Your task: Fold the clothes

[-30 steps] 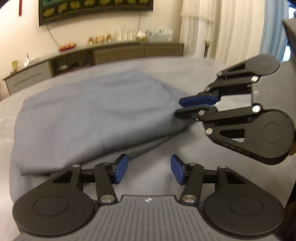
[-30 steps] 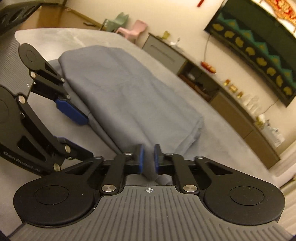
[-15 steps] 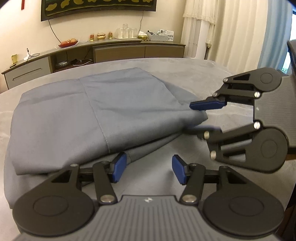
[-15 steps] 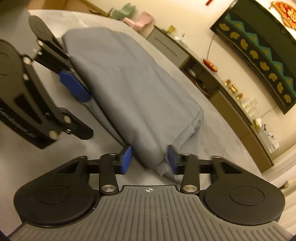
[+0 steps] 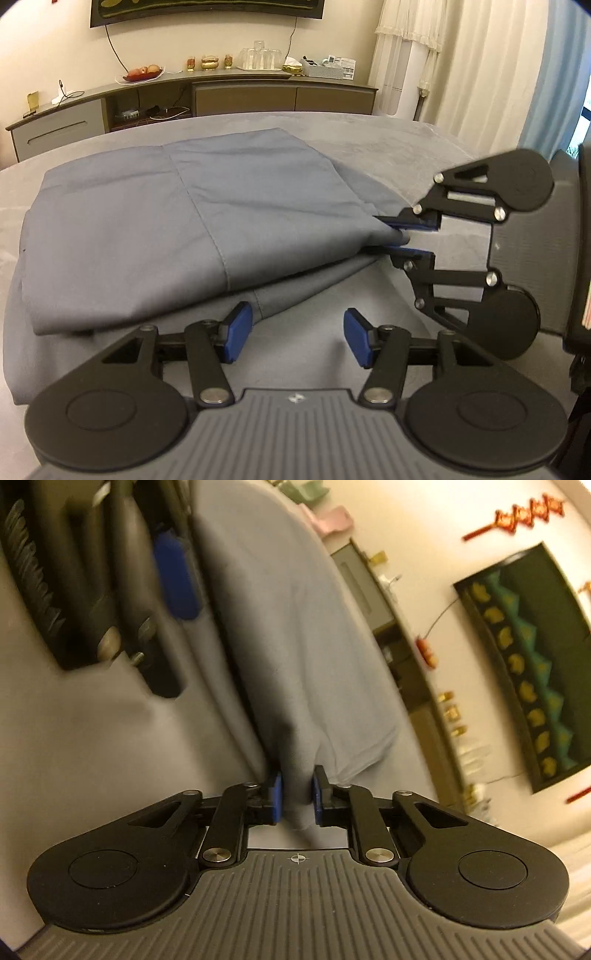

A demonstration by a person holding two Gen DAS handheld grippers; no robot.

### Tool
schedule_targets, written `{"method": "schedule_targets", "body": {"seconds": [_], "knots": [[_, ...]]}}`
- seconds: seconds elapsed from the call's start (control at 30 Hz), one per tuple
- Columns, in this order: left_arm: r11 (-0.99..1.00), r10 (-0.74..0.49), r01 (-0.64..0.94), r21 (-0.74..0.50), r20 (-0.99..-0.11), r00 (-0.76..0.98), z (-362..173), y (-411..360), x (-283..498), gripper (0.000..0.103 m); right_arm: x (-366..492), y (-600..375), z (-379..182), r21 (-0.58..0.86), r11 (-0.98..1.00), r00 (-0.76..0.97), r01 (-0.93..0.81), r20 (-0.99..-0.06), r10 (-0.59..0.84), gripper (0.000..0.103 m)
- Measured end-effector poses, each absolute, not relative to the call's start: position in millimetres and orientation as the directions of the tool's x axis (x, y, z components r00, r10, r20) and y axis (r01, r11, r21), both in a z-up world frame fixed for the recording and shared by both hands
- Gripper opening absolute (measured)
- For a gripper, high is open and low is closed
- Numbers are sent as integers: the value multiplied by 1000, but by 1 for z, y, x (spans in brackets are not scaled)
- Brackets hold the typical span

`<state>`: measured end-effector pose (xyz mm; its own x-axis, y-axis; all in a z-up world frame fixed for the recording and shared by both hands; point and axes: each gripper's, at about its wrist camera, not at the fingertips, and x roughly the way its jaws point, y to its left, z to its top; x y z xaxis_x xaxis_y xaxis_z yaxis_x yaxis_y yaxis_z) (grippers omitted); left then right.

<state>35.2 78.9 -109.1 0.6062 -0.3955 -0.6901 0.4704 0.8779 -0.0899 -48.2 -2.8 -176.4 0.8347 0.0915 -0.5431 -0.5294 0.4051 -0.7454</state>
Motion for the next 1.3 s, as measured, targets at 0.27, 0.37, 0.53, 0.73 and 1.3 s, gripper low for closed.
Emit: {"method": "schedule_targets", "body": {"seconds": [0.27,0.37,0.53,0.73,1.3], "knots": [[857,-493,428,-285,-692,526,-94,97,33,67,-54,-35,-134,-431,739,758,-517,-631,162,56],[888,-444,383,-256,-696,564,-84,103,23,95,-66,-65,-111,-142,879,721,-455,-638,270,82],[949,-265,306,-79,-723,638,-76,94,16,103,-67,-85,-109,127,953,674,-275,-682,286,96],[954,-227,298,-29,-721,655,-80,83,3,103,-65,-66,-121,13,982,654,-190,-744,137,96],[967,-216,250,-55,-699,681,-86,87,0,103,-56,-63,-122,-42,984,649,-176,-756,84,97]]}}
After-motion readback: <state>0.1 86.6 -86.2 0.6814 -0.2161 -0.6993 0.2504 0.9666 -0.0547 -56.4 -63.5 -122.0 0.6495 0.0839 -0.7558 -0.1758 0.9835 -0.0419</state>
